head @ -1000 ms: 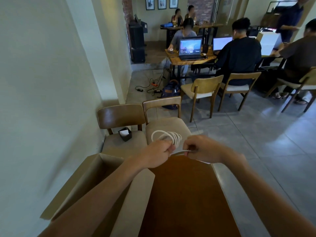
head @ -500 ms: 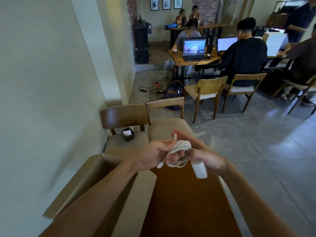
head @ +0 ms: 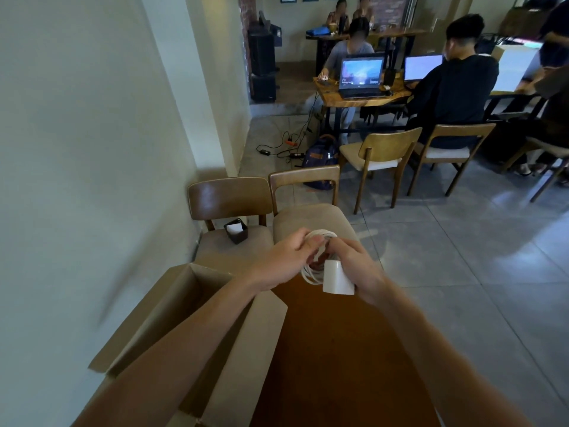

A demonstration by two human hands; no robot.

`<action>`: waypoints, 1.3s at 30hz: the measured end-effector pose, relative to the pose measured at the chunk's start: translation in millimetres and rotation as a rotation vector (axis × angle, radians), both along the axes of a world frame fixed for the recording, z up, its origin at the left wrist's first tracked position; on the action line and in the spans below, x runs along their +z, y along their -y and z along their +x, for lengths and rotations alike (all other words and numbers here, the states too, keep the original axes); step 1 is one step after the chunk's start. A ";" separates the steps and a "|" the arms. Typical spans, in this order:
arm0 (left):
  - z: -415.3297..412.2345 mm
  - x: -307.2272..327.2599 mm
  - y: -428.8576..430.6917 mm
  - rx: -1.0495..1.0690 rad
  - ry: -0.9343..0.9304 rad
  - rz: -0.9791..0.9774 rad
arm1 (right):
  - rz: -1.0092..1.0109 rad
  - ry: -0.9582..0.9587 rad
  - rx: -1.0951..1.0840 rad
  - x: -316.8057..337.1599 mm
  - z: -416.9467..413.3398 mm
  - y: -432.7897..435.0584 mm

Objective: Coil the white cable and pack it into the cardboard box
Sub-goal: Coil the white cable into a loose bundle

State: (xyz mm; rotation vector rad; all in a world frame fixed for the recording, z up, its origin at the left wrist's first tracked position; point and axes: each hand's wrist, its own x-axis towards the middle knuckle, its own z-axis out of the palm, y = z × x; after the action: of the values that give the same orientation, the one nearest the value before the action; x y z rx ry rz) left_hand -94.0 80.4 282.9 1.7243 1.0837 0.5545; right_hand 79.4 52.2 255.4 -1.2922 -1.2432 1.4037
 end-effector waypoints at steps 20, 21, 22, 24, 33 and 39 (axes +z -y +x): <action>26.5 -42.3 11.9 0.042 0.104 -0.038 | -0.155 -0.129 -0.353 -13.2 -14.0 -5.1; 26.7 -42.5 12.7 0.059 0.131 -0.066 | -0.158 -0.142 -0.399 -15.8 -16.9 -5.7; 26.5 -41.9 13.0 0.073 0.154 -0.095 | -0.151 -0.141 -0.425 -18.5 -19.7 -6.1; 25.9 -40.8 14.4 0.072 0.193 -0.135 | -0.121 -0.133 -0.445 -21.4 -23.3 -5.9; 8.0 -50.1 15.5 -0.071 0.052 0.168 | -0.251 -0.189 -0.339 -15.4 -12.7 -4.7; 9.0 -50.7 20.0 0.207 0.283 0.182 | -0.180 -0.364 -0.367 -9.7 -1.7 -4.9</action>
State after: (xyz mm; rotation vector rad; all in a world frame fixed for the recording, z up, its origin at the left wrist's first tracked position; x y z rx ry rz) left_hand -85.1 60.4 232.2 1.6342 1.0374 1.0228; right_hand 77.7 57.1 245.7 -1.2376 -0.6133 1.4206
